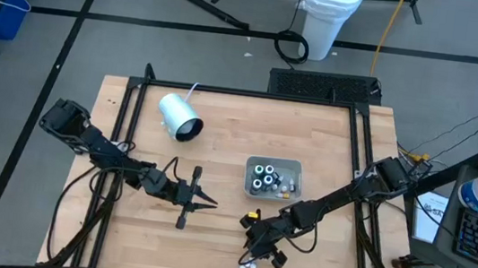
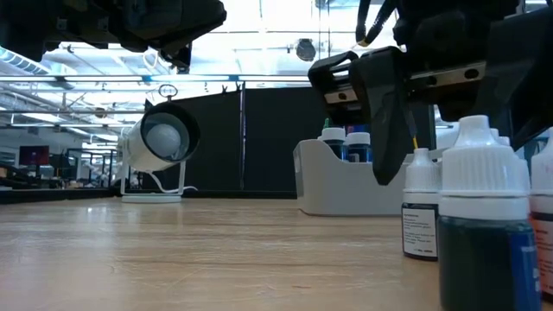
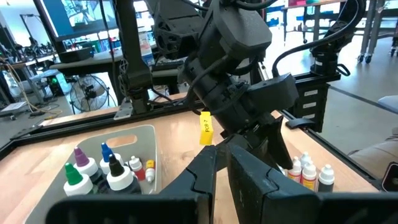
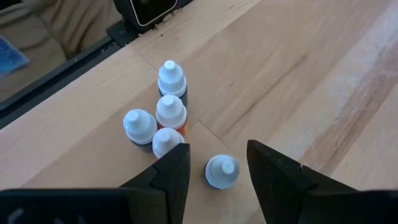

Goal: Pick & Place food coloring
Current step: Put the small green food coloring bottle into the gray bin

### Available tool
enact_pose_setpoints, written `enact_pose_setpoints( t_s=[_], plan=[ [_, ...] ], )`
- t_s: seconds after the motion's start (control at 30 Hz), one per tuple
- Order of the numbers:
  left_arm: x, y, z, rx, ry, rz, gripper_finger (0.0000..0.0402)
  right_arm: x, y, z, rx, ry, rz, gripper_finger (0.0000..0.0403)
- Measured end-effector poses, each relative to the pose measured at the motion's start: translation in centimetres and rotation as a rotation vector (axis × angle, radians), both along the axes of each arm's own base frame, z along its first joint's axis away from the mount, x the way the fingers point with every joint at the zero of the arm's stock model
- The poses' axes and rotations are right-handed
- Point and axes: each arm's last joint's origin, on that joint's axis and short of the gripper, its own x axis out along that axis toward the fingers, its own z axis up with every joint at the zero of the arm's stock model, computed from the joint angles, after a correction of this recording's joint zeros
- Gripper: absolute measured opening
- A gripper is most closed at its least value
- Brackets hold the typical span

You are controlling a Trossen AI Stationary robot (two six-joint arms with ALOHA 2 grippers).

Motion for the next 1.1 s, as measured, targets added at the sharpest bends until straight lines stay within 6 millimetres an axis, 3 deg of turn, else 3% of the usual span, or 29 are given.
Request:
enact_pose_setpoints(
  t_s=[1.1],
  plan=[
    [0.0,0.0,-0.08,0.007,0.007,0.0,0.0047,0.05,-0.04,-0.33,0.06,0.074,-0.096,0.0148]
  ],
)
